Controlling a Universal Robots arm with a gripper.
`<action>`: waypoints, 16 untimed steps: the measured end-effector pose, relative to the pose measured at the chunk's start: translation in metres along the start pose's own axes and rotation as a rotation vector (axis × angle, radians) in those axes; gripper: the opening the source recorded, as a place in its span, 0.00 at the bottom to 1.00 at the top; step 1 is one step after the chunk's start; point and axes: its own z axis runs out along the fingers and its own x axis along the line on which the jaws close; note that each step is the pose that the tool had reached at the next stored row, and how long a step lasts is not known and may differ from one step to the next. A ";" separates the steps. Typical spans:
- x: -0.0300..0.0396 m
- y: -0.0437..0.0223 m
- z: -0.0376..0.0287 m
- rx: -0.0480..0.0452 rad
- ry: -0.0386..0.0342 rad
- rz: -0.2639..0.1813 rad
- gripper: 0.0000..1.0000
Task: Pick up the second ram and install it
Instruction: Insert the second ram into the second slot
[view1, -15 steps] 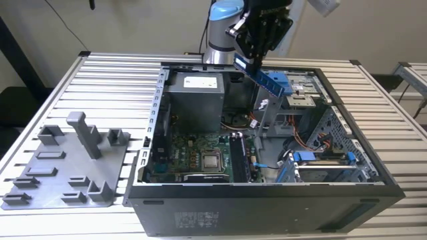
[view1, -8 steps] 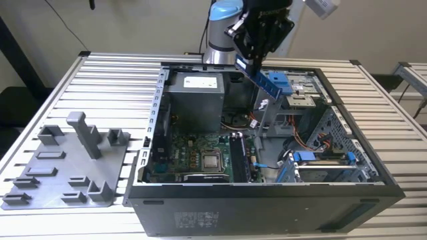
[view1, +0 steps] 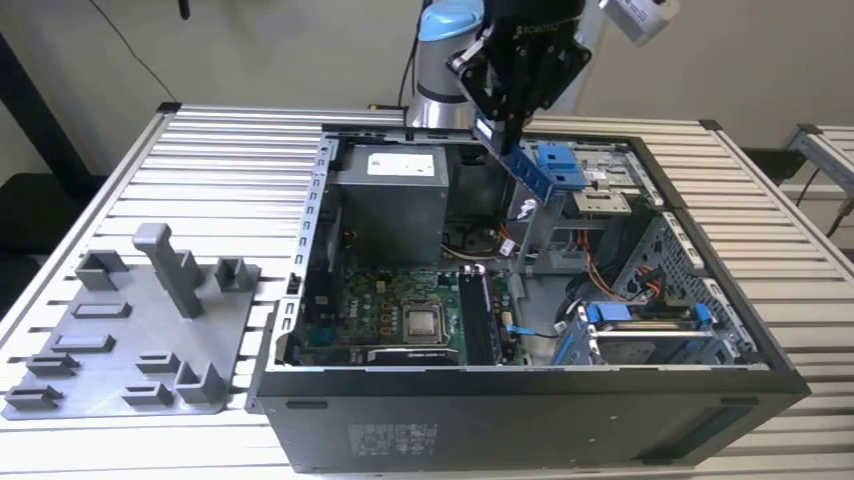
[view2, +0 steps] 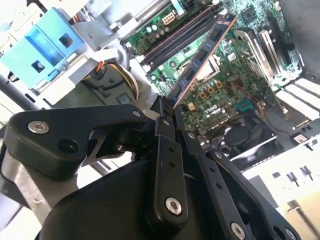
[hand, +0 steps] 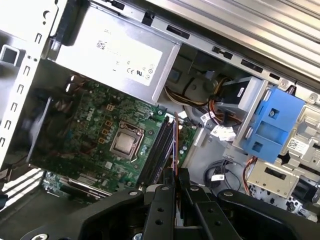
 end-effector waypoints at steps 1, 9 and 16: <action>0.0000 0.0000 0.0003 0.0001 0.0002 0.010 0.14; 0.0002 -0.0004 0.0032 0.0010 0.0021 0.088 0.14; 0.0004 -0.0007 0.0066 0.0019 0.0041 0.173 0.14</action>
